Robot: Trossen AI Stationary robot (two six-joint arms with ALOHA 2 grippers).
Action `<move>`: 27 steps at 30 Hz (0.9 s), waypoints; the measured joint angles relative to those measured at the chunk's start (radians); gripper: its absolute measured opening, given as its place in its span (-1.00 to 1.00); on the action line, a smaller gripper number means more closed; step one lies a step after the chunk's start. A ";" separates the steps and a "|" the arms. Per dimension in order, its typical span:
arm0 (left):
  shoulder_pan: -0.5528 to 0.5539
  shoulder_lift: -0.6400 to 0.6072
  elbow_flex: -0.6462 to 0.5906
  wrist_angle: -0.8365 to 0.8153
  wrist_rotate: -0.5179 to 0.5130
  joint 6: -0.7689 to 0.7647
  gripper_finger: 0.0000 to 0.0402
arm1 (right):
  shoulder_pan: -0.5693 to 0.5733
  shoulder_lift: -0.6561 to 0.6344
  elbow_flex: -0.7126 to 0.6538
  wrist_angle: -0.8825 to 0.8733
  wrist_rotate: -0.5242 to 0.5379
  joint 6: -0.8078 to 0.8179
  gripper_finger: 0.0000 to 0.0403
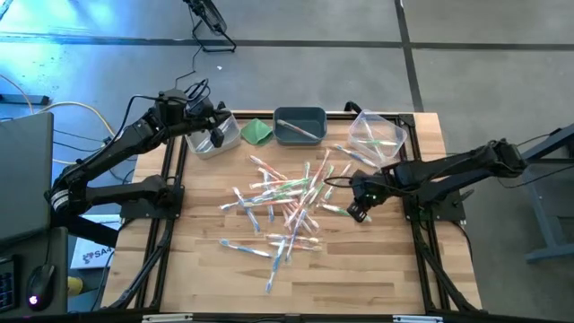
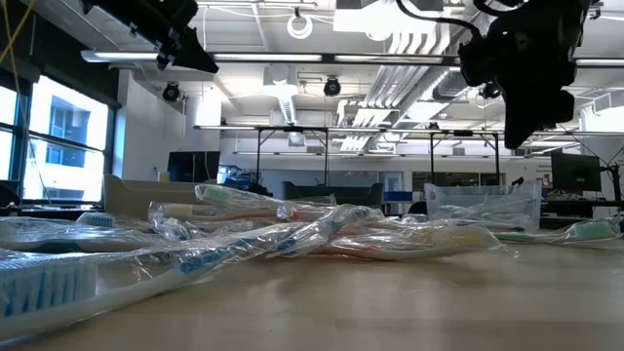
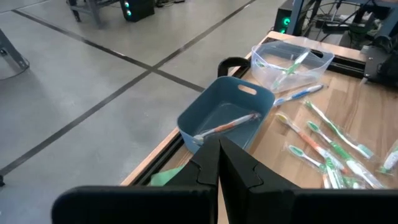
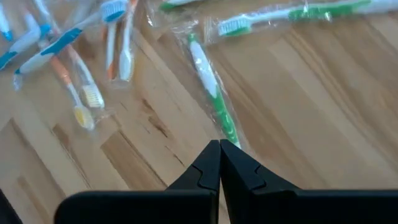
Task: Pick & Place Toothbrushes
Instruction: Put the green toothbrush into the transparent bin
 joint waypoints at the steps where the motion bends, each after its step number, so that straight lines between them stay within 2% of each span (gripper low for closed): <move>1: 0.000 0.000 0.000 0.005 0.000 0.000 -1.00 | 0.008 0.012 0.000 0.000 -0.009 0.022 -0.99; 8: 0.000 0.000 0.000 0.075 -0.003 0.039 -1.00 | 0.091 0.117 0.000 -0.016 -0.108 0.143 -0.99; 20: 0.000 0.000 0.000 0.138 -0.003 0.131 -1.00 | 0.124 0.269 0.000 0.092 -0.046 0.140 -0.99; 24: 0.000 0.000 0.000 0.137 -0.003 0.134 -1.00 | 0.123 0.295 0.000 0.152 -0.037 0.075 -0.99; 27: 0.000 0.000 0.000 0.125 -0.002 0.134 -1.00 | 0.120 0.298 0.000 0.176 0.008 0.020 -0.99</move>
